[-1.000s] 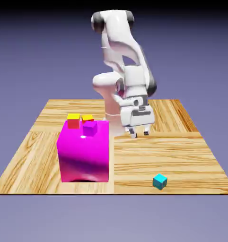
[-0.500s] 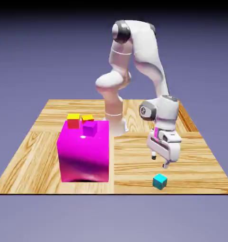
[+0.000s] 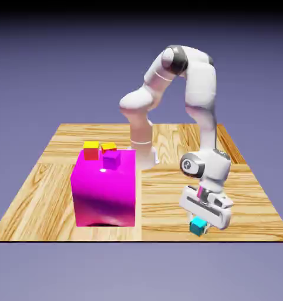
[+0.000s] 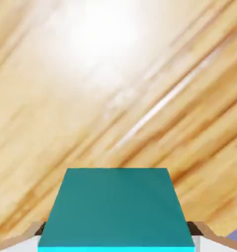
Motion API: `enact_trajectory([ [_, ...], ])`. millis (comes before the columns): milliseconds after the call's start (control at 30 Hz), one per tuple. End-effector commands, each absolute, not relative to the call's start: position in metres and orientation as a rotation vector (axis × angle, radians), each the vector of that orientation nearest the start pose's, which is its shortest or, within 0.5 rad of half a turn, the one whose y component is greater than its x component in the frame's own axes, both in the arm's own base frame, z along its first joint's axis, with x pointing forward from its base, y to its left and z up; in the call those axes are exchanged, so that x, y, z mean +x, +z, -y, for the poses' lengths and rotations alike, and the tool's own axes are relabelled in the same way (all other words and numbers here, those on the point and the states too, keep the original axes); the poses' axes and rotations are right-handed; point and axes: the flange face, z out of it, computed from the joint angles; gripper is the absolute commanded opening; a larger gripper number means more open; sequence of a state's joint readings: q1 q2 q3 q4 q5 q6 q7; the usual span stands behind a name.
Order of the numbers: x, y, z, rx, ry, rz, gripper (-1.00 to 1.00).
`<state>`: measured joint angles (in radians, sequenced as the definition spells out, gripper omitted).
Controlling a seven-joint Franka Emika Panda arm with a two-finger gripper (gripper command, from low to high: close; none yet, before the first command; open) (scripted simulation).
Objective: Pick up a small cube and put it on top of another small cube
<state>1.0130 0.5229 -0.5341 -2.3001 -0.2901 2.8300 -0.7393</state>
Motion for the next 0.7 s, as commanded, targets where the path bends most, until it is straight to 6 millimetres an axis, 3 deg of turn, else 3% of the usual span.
enact_trajectory([
  [0,0.466,0.167,-0.245,-2.481,0.002,2.461,-1.00],
  [67,0.466,0.190,-0.238,-2.541,0.018,2.383,-1.00],
  [233,0.483,0.243,-0.172,-2.878,0.118,1.865,-1.00],
  [367,0.485,0.288,-0.115,-3.075,0.192,1.436,-1.00],
  [533,0.470,0.345,-0.041,-3.241,0.281,0.889,-1.00],
  [667,0.444,0.389,0.016,-3.315,0.348,0.446,-1.00],
])
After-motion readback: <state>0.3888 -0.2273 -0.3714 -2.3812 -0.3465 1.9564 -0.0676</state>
